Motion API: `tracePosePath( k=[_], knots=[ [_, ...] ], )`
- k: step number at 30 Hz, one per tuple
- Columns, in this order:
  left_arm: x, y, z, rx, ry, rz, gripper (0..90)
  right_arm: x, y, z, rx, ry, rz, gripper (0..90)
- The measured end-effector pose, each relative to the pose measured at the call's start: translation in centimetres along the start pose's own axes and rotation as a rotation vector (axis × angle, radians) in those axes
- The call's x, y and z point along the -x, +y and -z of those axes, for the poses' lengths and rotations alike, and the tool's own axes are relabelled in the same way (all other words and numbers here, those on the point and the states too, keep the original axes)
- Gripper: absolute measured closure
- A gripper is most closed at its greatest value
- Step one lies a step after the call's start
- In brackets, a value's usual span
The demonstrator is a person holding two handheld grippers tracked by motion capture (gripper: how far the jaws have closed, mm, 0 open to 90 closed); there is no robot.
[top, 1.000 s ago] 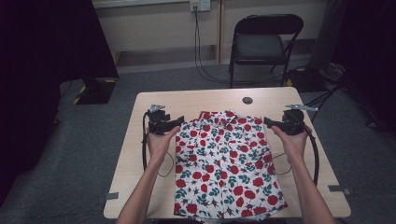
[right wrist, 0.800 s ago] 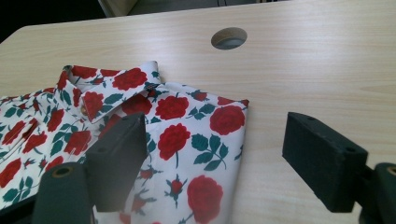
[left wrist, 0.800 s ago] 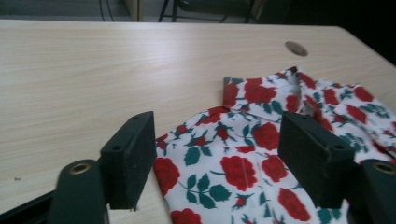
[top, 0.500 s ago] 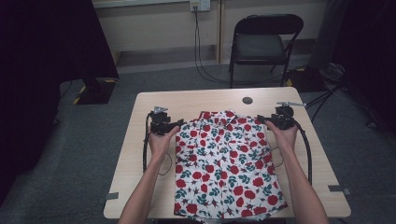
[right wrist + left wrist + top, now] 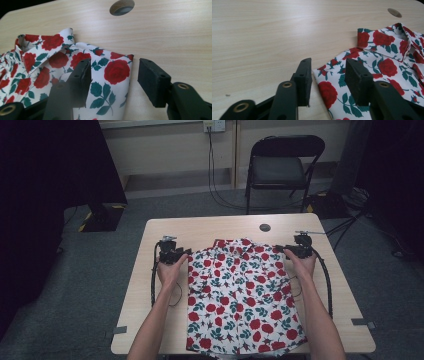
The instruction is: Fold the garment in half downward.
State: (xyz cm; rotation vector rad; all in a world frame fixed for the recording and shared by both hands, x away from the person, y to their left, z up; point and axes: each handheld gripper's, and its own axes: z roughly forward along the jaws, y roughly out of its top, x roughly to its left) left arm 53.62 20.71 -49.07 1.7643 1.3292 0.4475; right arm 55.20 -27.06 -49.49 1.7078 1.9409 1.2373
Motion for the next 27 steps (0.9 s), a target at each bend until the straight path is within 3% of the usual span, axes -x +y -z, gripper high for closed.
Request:
tracePosePath(
  k=[5, 21, 27],
  knots=[
    [-0.4, -0.4, -1.0, -0.029, -0.003, 0.031, 62.1, 0.4, -0.1, -0.8, -0.011, 0.009, -0.028, 47.8],
    [-0.1, -0.8, -2.7, -0.063, 0.008, 0.051, 64.2, -0.1, 0.2, -2.9, -0.038, -0.047, -0.003, 54.2],
    [0.0, -1.0, -3.1, -0.072, 0.021, 0.051, 72.1, -0.6, 0.5, -3.3, -0.052, -0.082, 0.015, 67.7]
  ],
)
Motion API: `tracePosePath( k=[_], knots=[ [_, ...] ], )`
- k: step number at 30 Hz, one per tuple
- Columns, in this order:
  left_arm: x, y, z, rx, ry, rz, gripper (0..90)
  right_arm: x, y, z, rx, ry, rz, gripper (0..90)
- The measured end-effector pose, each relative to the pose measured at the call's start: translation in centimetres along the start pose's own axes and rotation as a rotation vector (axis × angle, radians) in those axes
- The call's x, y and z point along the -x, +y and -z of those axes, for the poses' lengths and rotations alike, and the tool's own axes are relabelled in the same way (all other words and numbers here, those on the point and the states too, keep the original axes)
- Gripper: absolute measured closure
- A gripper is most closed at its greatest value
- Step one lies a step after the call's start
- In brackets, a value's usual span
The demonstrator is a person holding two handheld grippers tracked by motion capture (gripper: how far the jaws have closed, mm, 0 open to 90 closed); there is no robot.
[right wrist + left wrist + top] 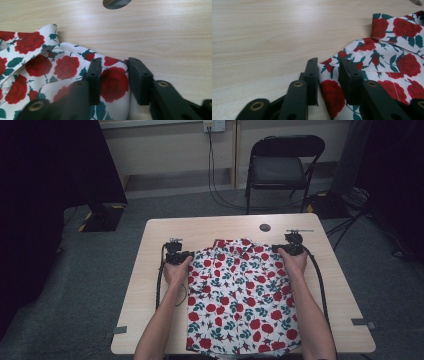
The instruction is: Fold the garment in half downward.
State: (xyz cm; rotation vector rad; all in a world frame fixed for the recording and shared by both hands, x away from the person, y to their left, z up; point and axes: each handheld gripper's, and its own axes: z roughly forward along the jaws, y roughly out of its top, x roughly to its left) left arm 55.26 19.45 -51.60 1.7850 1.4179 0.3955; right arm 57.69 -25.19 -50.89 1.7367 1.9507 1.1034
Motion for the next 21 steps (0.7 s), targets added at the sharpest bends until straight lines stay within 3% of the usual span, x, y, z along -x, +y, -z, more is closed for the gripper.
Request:
tracePosePath(
  k=[8, 21],
  knots=[
    [0.18, 0.04, 0.02, 0.003, 0.017, -0.004, 89.3, -0.19, -0.06, 0.11, -0.018, -0.037, 0.017, 83.5],
    [0.47, 0.2, 0.23, 0.009, 0.027, -0.026, 90.0, -0.29, 0.0, 0.54, -0.001, -0.04, 0.019, 88.0]
  ],
)
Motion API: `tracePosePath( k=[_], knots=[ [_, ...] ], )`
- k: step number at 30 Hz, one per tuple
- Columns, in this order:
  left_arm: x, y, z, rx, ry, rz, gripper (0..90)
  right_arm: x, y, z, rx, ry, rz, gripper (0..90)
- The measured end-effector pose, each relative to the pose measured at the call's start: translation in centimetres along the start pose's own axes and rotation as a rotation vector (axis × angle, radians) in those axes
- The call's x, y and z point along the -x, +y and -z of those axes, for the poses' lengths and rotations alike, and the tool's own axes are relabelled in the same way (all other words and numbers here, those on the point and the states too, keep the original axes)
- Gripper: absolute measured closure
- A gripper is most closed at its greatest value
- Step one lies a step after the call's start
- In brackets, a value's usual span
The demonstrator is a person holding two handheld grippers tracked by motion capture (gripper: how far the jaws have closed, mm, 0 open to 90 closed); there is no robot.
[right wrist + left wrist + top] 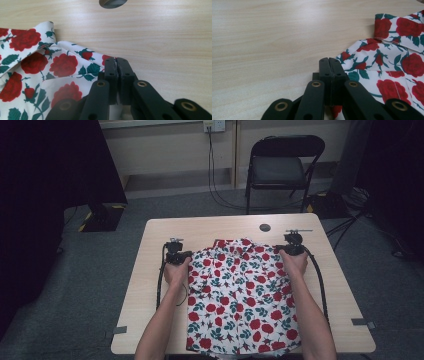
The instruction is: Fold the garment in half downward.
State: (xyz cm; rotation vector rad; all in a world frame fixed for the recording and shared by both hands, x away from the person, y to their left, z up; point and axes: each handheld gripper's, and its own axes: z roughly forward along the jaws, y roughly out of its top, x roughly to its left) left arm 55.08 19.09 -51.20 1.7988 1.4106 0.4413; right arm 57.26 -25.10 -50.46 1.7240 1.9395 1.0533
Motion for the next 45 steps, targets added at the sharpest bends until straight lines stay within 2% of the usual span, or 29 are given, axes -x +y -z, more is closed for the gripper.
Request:
tracePosePath(
  k=[5, 12, 19, 26, 38, 45],
  knots=[
    [0.2, 0.2, 0.2, 0.017, 0.004, -0.003, 90.0, 0.1, 0.2, 0.5, 0.016, 0.01, -0.004, 88.0],
    [0.6, 0.9, 0.9, 0.035, 0.009, -0.03, 90.0, 0.2, 0.5, 1.0, 0.028, 0.018, -0.016, 88.0],
    [0.9, 1.6, 1.7, 0.069, -0.011, -0.045, 90.0, 0.2, 1.0, 1.9, 0.047, 0.022, -0.008, 88.0],
    [1.4, 2.4, 2.5, 0.09, -0.012, -0.07, 90.0, 0.1, 1.5, 2.6, 0.06, 0.019, -0.009, 88.1],
    [1.1, 3.4, 4.0, 0.134, -0.029, -0.044, 90.0, -0.5, 2.7, 4.2, 0.095, 0.007, 0.005, 88.2],
    [1.7, 4.2, 5.1, 0.161, -0.019, -0.062, 90.0, -1.1, 3.8, 5.5, 0.125, 0.001, 0.017, 88.2]
  ],
)
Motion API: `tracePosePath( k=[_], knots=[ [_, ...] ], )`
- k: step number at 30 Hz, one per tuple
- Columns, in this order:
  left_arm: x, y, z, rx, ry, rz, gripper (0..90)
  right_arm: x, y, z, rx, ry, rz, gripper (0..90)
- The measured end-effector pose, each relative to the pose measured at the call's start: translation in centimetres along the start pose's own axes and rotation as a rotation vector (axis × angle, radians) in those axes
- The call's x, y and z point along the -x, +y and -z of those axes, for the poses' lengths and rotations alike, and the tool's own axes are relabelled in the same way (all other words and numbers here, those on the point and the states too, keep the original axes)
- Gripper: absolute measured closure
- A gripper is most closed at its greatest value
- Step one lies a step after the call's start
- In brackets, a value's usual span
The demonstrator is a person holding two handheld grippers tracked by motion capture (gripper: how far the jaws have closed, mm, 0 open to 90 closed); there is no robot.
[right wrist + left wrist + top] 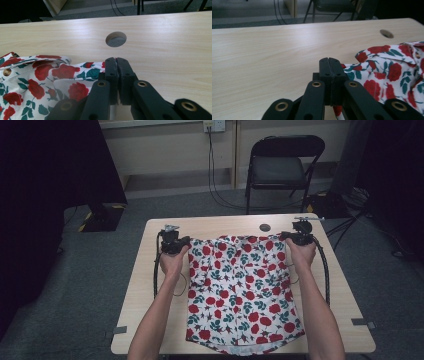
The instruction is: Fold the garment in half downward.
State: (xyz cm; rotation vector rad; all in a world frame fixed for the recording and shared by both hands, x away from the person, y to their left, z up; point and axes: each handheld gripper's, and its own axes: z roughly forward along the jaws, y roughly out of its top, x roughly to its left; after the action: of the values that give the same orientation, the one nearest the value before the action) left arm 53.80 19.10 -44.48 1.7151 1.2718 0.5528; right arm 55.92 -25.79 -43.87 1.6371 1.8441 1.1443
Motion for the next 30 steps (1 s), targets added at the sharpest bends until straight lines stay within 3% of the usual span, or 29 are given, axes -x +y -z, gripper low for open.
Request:
tracePosePath(
  k=[12, 30],
  knots=[
    [1.2, -0.9, 1.4, 0.018, -0.04, -0.021, 90.0, -0.7, -0.7, 2.0, 0.031, 0.014, 0.008, 88.2],
    [4.1, -3.4, 3.9, 0.021, -0.118, -0.098, 90.0, -2.0, -3.3, 5.5, 0.071, 0.029, 0.043, 88.2]
  ],
)
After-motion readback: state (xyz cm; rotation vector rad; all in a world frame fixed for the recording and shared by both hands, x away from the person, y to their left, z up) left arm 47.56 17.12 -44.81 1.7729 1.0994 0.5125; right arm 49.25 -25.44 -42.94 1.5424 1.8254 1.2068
